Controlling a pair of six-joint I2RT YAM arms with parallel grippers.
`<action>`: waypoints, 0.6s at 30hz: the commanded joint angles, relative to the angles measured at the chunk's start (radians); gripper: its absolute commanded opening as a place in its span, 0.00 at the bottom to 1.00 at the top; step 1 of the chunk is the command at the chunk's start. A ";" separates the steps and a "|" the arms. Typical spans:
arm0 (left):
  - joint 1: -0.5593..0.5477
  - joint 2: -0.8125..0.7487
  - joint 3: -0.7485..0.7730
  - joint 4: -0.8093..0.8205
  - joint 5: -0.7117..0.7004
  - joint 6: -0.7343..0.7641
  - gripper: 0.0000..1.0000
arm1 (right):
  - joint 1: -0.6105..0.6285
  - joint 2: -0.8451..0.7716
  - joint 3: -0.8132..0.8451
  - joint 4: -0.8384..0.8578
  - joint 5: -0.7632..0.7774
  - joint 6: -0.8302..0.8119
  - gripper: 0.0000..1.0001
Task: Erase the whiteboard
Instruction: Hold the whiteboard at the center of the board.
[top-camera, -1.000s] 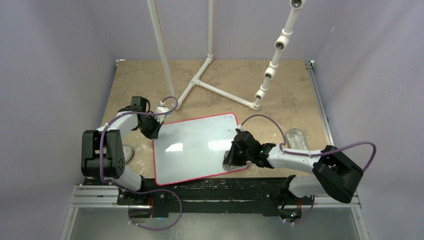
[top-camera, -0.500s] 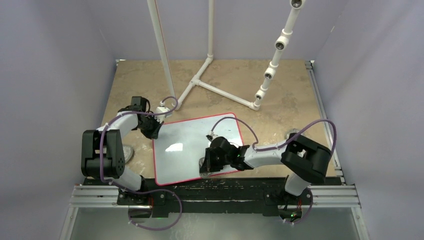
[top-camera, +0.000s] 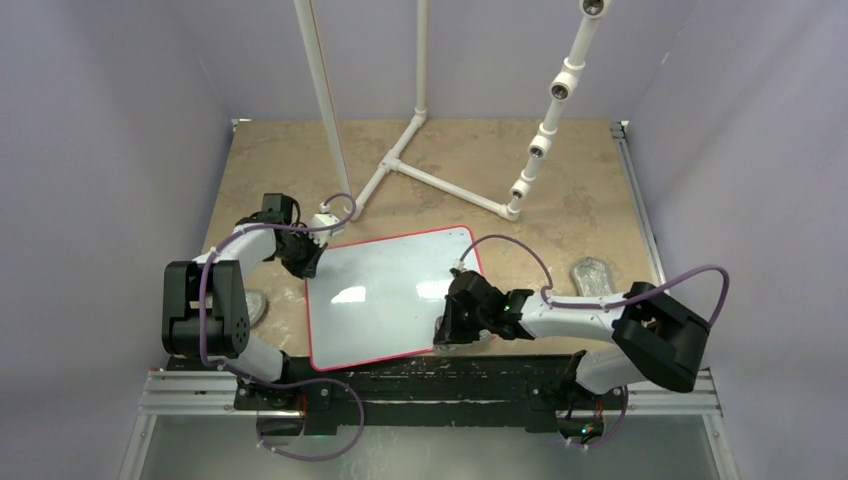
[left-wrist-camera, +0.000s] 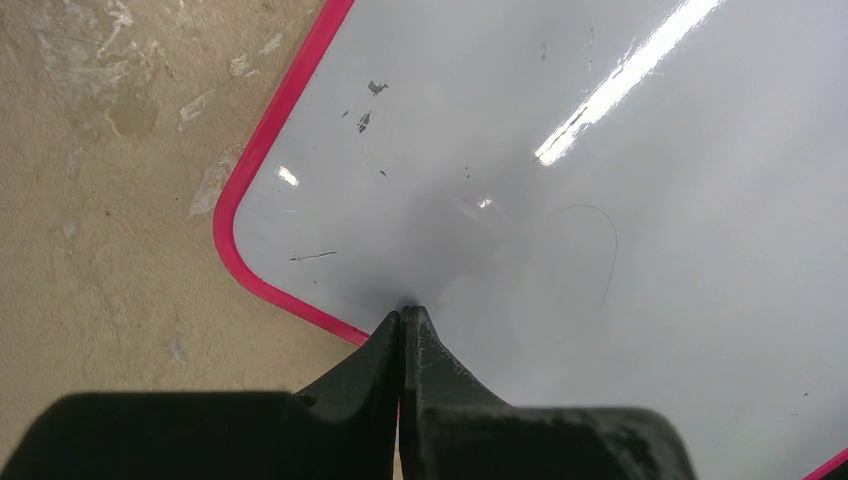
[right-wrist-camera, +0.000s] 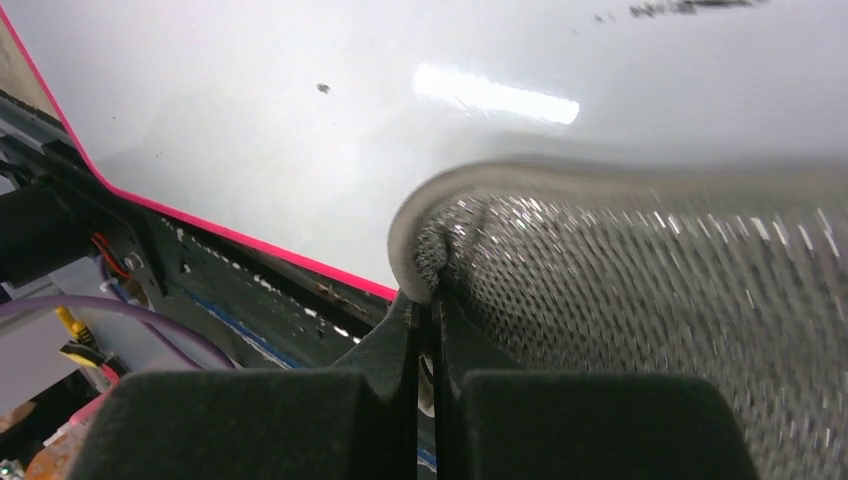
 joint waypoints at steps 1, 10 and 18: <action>0.000 0.067 -0.074 -0.036 -0.083 0.040 0.00 | 0.028 0.176 0.048 -0.019 0.058 -0.033 0.00; 0.000 0.055 -0.077 -0.046 -0.084 0.049 0.00 | 0.065 0.359 0.206 0.004 0.004 -0.050 0.00; 0.000 0.055 -0.082 -0.039 -0.086 0.055 0.00 | -0.112 0.040 -0.032 -0.136 0.145 -0.055 0.00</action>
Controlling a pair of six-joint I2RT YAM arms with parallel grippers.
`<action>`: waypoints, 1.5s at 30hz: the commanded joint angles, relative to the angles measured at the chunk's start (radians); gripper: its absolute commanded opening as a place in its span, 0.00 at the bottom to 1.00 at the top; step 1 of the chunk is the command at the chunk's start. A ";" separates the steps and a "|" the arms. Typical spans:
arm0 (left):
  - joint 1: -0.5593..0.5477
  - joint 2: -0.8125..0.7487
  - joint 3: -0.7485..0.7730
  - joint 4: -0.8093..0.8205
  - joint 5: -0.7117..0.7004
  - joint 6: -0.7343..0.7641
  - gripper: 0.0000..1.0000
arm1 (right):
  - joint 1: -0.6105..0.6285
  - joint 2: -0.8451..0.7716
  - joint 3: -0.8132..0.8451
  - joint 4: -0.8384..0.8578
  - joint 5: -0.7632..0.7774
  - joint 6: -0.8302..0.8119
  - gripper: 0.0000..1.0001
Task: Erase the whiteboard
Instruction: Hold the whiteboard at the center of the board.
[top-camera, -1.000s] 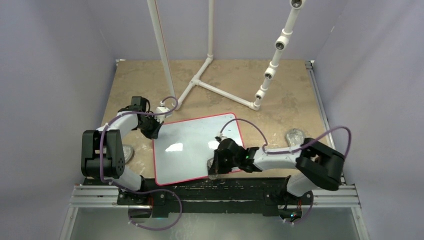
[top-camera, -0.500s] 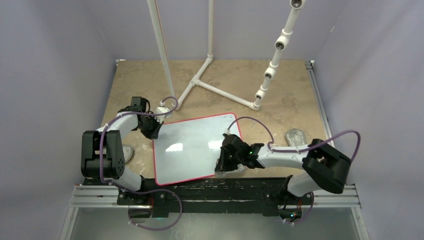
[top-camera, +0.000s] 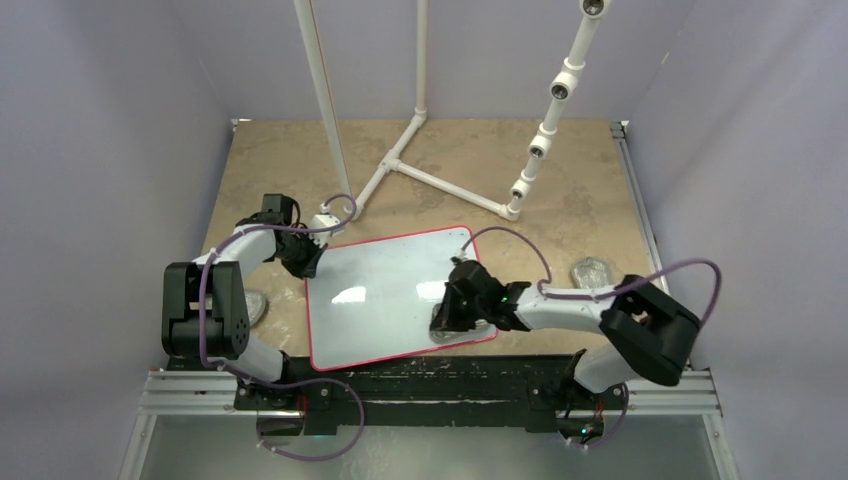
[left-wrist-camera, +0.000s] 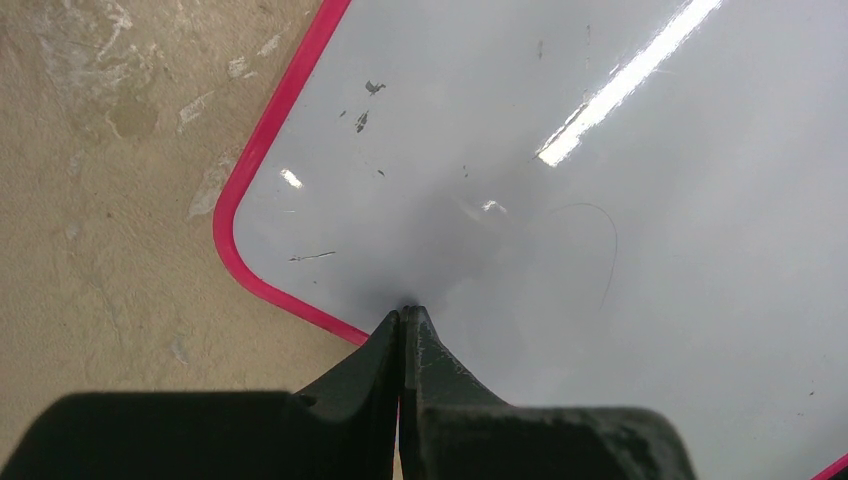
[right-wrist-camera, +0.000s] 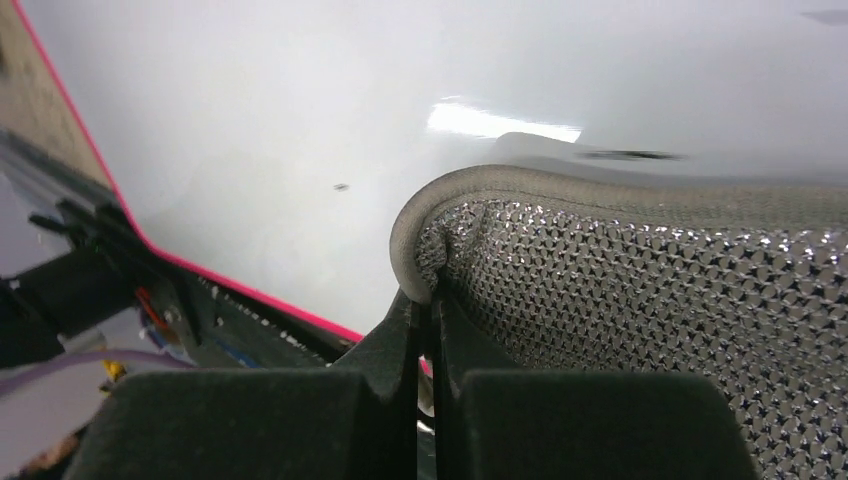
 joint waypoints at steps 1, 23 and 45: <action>0.000 0.060 -0.077 -0.045 -0.088 0.046 0.00 | -0.081 -0.088 -0.120 -0.234 0.173 -0.042 0.00; 0.000 0.052 -0.078 -0.053 -0.091 0.057 0.00 | -0.110 -0.012 -0.072 -0.220 0.196 -0.064 0.00; 0.000 0.039 -0.070 -0.070 -0.084 0.058 0.00 | -0.008 0.116 0.060 -0.185 0.097 -0.089 0.00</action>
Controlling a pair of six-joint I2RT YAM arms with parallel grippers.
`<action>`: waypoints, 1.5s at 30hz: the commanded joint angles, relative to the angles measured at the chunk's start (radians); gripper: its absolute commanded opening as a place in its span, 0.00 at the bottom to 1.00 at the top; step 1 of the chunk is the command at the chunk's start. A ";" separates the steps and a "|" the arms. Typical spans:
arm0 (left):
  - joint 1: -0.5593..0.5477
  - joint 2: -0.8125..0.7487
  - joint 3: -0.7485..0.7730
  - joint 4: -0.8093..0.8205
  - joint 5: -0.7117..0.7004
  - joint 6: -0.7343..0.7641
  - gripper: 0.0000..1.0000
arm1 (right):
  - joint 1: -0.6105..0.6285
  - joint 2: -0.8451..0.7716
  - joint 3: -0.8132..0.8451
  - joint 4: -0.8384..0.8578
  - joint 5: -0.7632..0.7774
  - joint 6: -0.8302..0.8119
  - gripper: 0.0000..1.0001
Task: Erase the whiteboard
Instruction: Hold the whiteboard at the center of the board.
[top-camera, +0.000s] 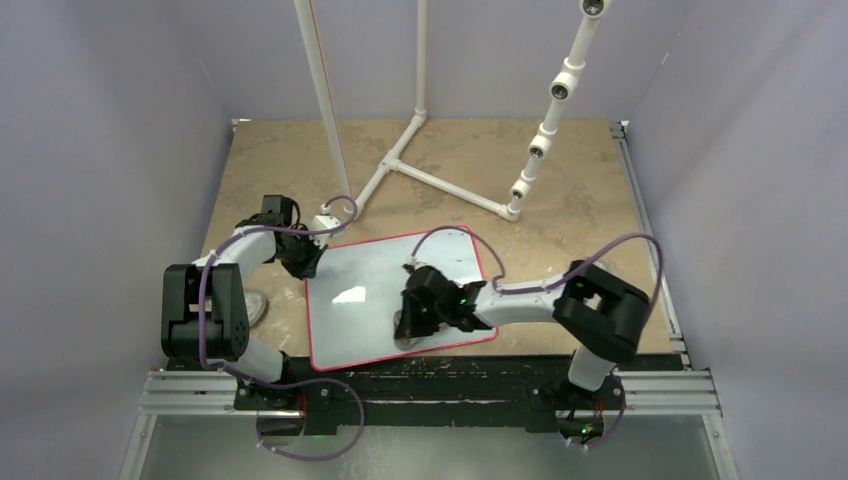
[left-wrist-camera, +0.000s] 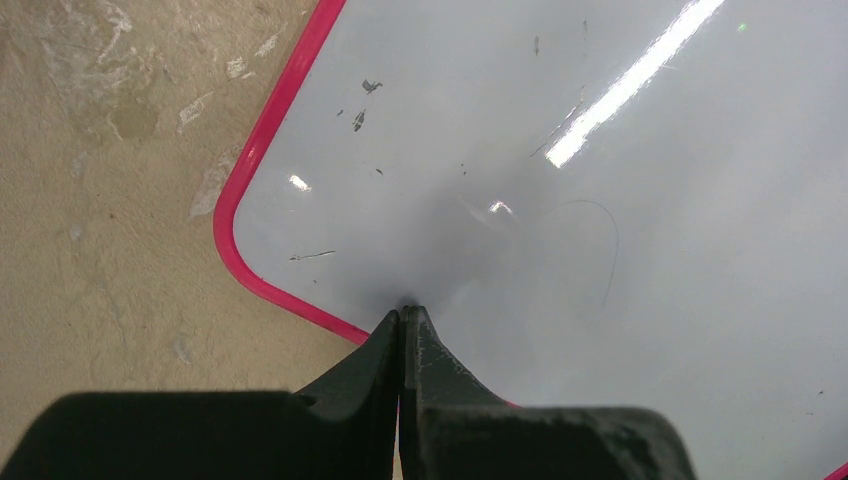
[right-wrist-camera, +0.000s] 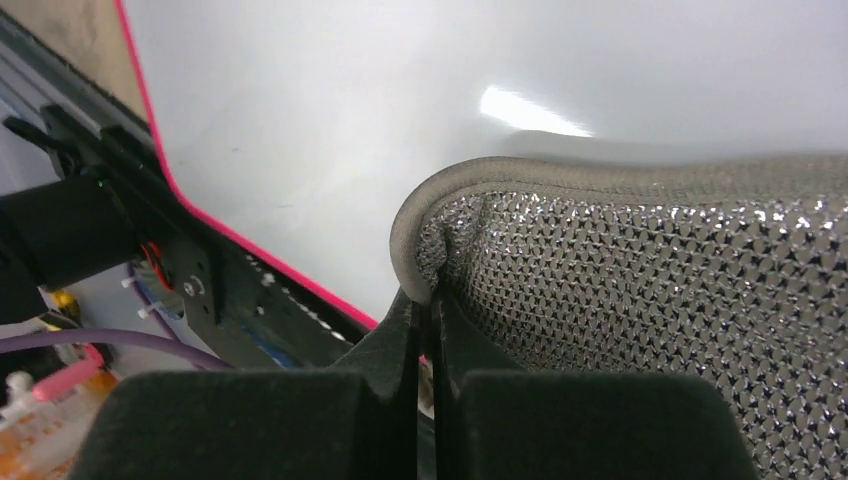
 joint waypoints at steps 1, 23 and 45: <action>0.001 0.052 -0.061 -0.075 -0.084 0.043 0.00 | -0.216 -0.148 -0.199 -0.221 0.122 -0.016 0.00; 0.001 0.039 -0.061 -0.085 -0.095 0.058 0.00 | -0.436 -0.162 -0.213 -0.190 0.241 0.046 0.00; 0.001 0.050 -0.065 -0.083 -0.076 0.057 0.00 | -0.161 0.150 0.038 -0.012 0.189 0.127 0.00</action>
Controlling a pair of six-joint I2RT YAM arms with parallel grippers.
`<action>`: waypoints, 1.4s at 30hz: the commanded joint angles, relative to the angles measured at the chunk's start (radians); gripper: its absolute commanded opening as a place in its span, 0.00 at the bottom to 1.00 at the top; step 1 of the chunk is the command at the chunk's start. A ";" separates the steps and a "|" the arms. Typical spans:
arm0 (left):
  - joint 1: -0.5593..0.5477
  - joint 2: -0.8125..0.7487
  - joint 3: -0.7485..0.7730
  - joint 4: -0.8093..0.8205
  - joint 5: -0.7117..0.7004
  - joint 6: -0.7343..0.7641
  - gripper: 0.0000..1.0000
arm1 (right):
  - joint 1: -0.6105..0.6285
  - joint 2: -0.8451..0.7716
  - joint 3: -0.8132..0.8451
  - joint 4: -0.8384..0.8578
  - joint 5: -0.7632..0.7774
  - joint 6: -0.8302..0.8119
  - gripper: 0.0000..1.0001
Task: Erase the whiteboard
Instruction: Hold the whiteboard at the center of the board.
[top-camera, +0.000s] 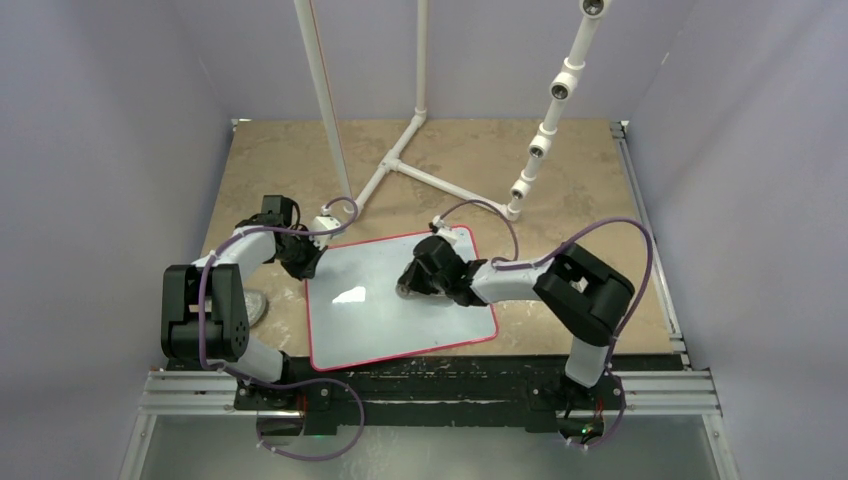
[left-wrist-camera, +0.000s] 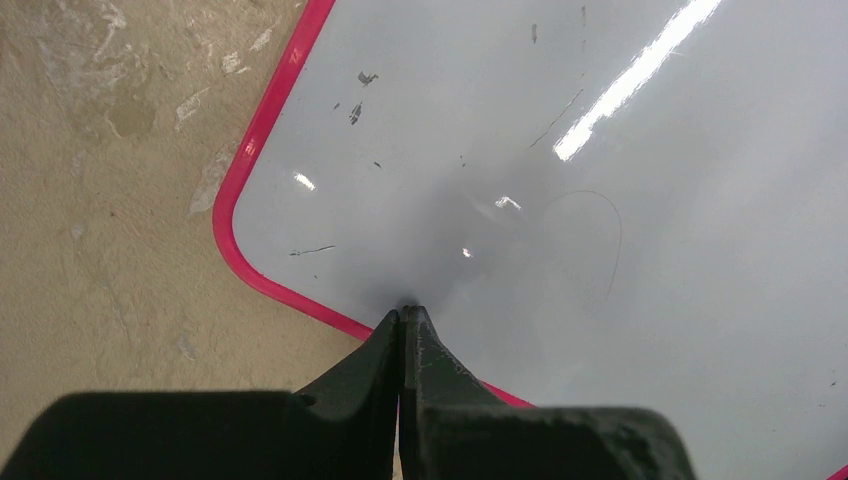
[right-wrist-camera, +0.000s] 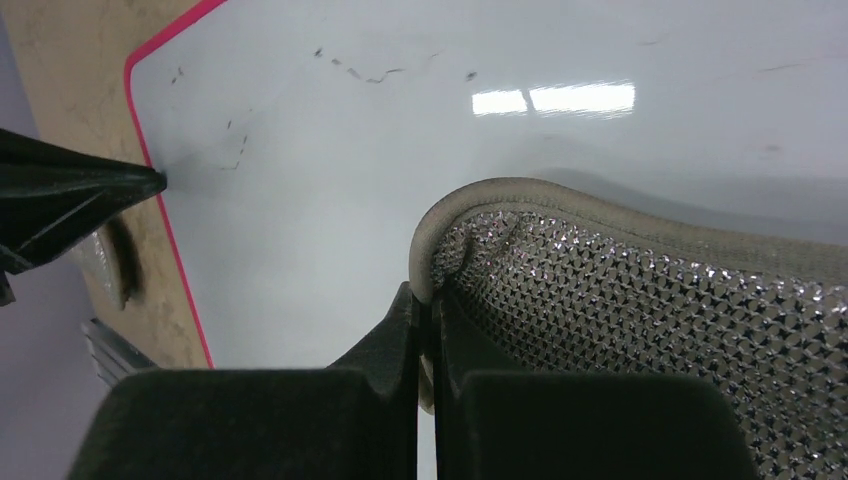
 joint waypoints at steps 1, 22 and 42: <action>0.001 0.052 -0.064 -0.076 -0.070 0.033 0.00 | 0.054 0.097 0.047 -0.214 -0.037 0.006 0.00; 0.001 0.033 -0.071 -0.085 -0.067 0.044 0.00 | -0.119 0.128 0.095 -0.328 0.173 -0.031 0.00; 0.001 -0.009 -0.018 -0.120 -0.067 0.018 0.15 | -0.180 -0.490 -0.253 -0.566 0.163 -0.044 0.00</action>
